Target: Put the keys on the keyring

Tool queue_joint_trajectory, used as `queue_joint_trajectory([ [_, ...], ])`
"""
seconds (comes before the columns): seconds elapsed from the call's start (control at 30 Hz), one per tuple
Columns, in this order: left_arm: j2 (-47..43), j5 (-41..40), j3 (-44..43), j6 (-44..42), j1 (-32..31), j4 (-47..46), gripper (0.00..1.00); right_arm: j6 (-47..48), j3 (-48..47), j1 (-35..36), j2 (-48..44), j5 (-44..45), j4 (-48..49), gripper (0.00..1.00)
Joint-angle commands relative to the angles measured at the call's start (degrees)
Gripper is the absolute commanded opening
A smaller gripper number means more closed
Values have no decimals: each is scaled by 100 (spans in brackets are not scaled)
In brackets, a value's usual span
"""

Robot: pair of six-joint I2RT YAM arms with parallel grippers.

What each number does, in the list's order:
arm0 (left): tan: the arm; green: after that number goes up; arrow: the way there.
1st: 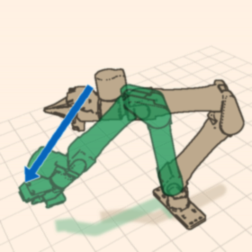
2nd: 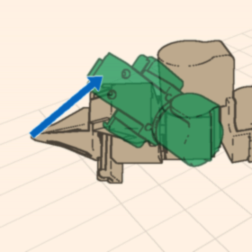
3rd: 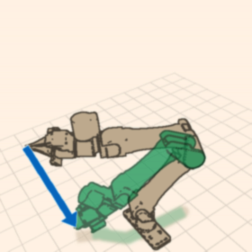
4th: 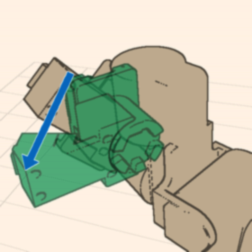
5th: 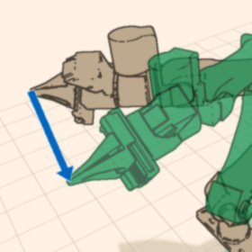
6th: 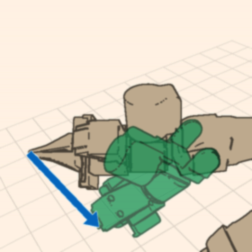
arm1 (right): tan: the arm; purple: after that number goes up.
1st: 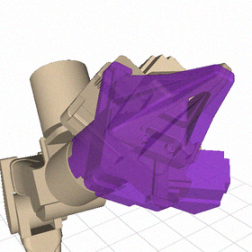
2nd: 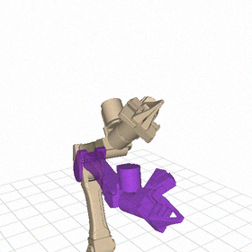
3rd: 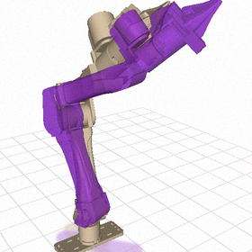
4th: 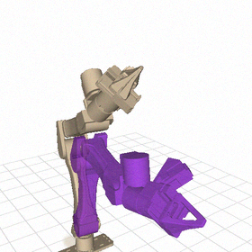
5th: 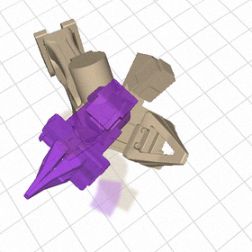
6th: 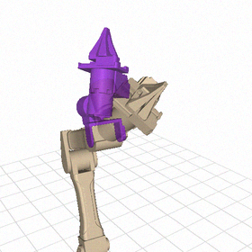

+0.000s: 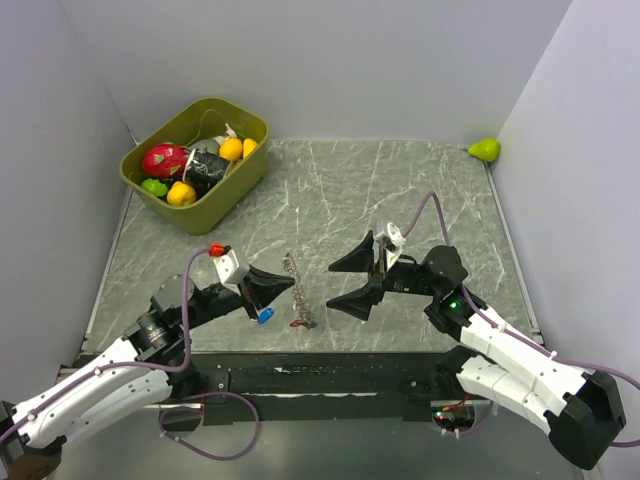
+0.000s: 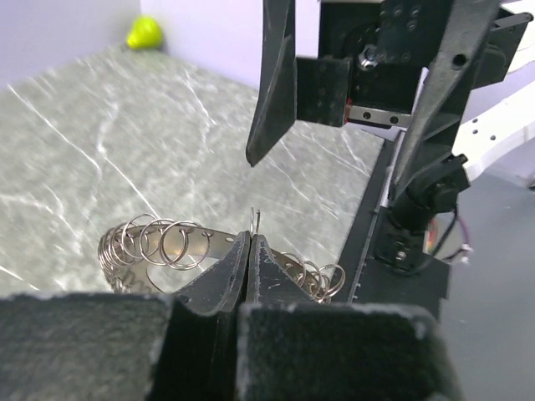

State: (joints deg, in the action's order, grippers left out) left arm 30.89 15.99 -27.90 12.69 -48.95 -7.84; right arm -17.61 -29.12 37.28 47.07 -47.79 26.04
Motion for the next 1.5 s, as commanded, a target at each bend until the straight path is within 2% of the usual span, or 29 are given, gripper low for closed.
queue_joint_trajectory([
  [0.0, -312, 61, 47, -661, -9, -499, 1, 152, -6, -45, 13, 7, 120, 100],
  [0.23, -462, 966, 22, -1180, -18, -500, 1, 135, 38, -45, 118, -81, 261, 100],
  [0.43, -382, 897, -251, -1462, -9, -34, 1, 82, 65, -45, 364, -160, 349, 100],
  [0.6, -435, 503, -321, -954, -18, 89, 1, 161, 12, -45, 417, -108, 217, 100],
  [0.77, -339, 11, -585, -541, -9, 598, 1, 196, 56, -45, 478, 77, 208, 100],
  [0.97, 276, -403, -1024, -48, -9, 1265, 1, 161, 47, -54, 689, 112, 270, 100],
  [1.27, 1129, -18, -1508, 67, 140, 1671, 1, 249, 21, -45, 611, 586, -29, 100],
  [1.47, 1437, 843, -1526, 348, 991, 1601, 1, 258, 56, -19, 619, 718, -196, 100],
])
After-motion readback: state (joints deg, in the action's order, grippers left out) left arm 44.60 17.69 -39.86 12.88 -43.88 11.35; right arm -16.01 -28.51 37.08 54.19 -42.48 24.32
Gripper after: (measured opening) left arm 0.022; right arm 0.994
